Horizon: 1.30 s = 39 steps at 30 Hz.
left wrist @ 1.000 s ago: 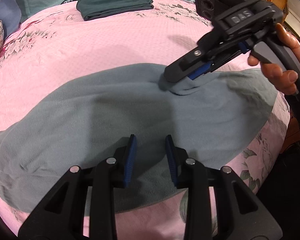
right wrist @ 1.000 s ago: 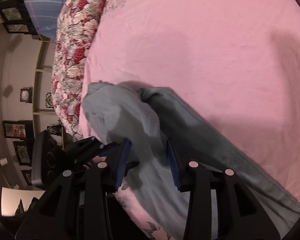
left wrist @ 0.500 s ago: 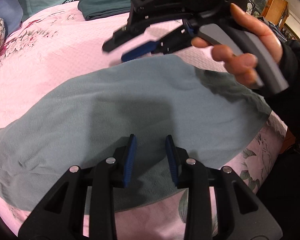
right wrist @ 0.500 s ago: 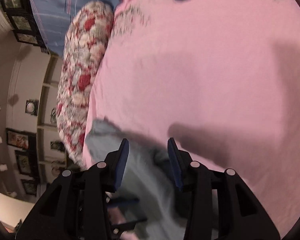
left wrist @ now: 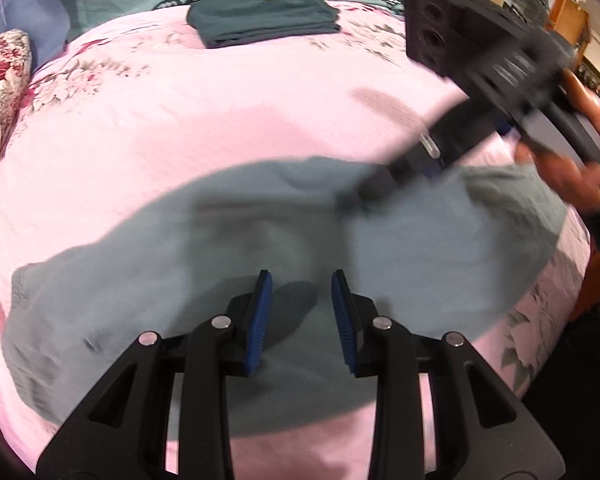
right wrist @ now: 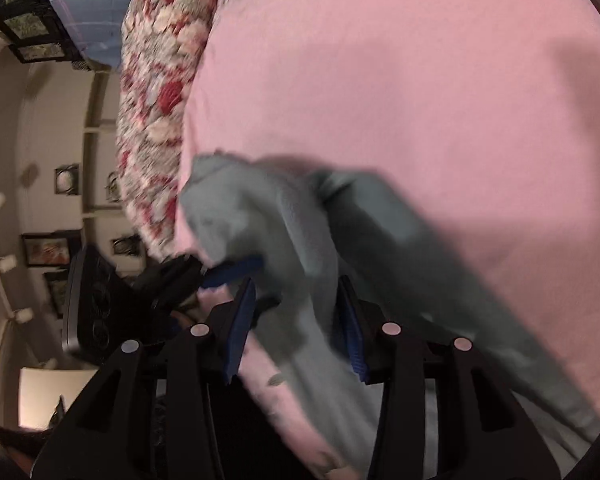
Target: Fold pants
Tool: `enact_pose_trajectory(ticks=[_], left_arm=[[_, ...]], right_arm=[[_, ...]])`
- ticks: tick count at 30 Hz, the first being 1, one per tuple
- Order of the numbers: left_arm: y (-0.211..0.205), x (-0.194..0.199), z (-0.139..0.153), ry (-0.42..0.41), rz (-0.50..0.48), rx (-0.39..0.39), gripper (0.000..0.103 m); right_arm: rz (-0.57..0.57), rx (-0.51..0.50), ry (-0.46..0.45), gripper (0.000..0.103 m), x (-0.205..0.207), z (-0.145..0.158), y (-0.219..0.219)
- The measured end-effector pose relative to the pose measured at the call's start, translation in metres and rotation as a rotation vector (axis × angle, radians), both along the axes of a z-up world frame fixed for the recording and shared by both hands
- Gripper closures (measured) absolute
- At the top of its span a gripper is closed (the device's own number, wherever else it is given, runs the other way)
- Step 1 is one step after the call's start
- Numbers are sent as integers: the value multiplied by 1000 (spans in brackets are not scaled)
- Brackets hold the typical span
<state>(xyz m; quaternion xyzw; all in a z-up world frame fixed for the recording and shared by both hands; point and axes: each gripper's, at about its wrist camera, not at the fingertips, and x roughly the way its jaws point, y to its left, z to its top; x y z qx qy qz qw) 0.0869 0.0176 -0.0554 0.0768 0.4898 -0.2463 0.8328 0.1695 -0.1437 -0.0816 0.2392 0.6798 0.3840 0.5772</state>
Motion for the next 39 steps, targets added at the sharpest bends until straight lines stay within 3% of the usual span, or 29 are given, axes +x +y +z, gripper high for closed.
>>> enact_pose_trajectory(ticks=[3, 8, 13, 19, 23, 26, 31, 35, 39], left_arm=[[0, 5, -11, 17, -4, 21, 72], [5, 0, -12, 5, -6, 5, 71], [8, -2, -13, 1, -4, -7, 71], [10, 1, -14, -1, -6, -23, 71], [11, 1, -16, 0, -8, -31, 71], [14, 1, -17, 3, -7, -38, 71], [22, 4, -15, 11, -1, -46, 71], [30, 7, -9, 25, 19, -48, 71], [60, 3, 11, -32, 87, -32, 70]], right_arm=[[30, 41, 9, 58, -1, 0, 18], [-48, 46, 21, 58, 21, -12, 22], [-35, 83, 28, 45, 27, -17, 39], [-155, 101, -177, 50, 44, 2, 25], [-112, 21, -284, 60, 45, 5, 31], [-97, 5, -241, 66, 52, -3, 23], [-162, -19, -223, 61, 62, 2, -18], [-186, 6, -308, 59, 55, 34, -24], [-125, 43, -361, 54, 34, 59, 9]])
